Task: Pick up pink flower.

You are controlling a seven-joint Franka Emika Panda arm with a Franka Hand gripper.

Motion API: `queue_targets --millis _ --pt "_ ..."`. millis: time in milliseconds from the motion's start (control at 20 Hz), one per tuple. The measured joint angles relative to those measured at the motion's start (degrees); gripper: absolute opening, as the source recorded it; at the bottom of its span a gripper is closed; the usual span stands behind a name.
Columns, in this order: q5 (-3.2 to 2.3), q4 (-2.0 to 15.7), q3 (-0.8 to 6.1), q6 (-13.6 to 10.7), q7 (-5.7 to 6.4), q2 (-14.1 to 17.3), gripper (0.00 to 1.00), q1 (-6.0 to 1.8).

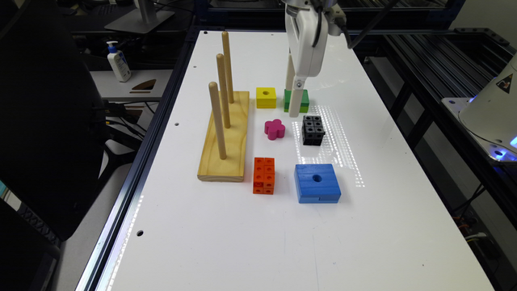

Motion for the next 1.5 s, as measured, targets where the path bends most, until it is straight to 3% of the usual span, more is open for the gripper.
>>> queue_targets --millis 350,550,800,1200,1500 --pt "0.0 1.59 0.77 -0.05 0.47 0.72 1.0 0.03" --pt "0.0 1.61 0.79 0.25 0.48 1.62 1.0 0.03" --pt "0.0 2.03 0.79 3.15 0.47 5.12 1.0 0.02" --pt "0.0 3.78 0.84 3.19 0.48 6.27 1.0 0.03" --pt "0.0 4.08 0.86 3.2 0.48 6.75 1.0 0.03"
